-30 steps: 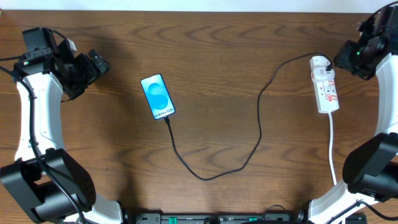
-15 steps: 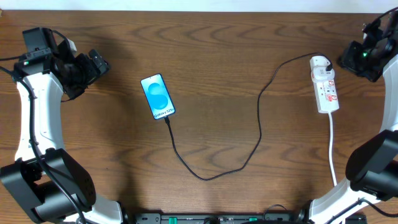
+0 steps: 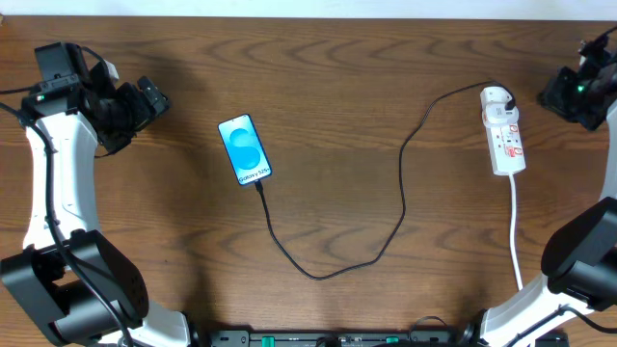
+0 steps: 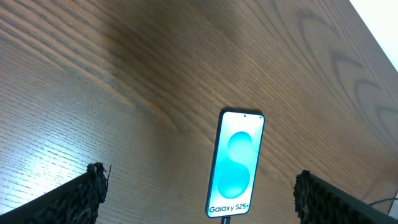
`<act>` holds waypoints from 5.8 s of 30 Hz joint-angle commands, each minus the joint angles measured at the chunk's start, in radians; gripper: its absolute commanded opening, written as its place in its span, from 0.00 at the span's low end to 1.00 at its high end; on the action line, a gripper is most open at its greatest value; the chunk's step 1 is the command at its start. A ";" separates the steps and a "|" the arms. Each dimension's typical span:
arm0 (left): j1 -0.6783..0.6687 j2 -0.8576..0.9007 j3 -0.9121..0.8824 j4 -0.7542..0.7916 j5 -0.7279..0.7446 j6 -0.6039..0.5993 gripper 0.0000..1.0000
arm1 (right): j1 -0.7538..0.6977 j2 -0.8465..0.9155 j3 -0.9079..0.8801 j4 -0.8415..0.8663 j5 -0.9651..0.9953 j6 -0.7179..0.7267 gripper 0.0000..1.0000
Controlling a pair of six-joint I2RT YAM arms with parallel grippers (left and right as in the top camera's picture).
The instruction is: Plug charger to phone and switch on socket
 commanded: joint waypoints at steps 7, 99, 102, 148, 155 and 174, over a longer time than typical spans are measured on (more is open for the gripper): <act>0.000 -0.010 -0.002 -0.003 -0.017 0.013 0.98 | -0.005 0.005 -0.002 0.013 0.041 -0.032 0.21; 0.000 -0.010 -0.002 -0.003 -0.017 0.013 0.98 | -0.009 0.382 -0.002 0.086 -0.225 -0.280 0.01; 0.000 -0.010 -0.002 -0.004 -0.017 0.013 0.98 | -0.009 0.382 -0.002 0.079 -0.221 -0.262 0.01; 0.000 -0.010 -0.002 -0.003 -0.017 0.013 0.98 | -0.105 0.335 0.039 0.133 -0.259 0.200 0.01; 0.000 -0.010 -0.002 -0.003 -0.017 0.013 0.98 | -0.061 0.335 0.037 0.151 -0.226 0.145 0.01; 0.000 -0.010 -0.002 -0.003 -0.017 0.013 0.98 | -0.040 0.336 0.012 0.111 -0.194 0.140 0.01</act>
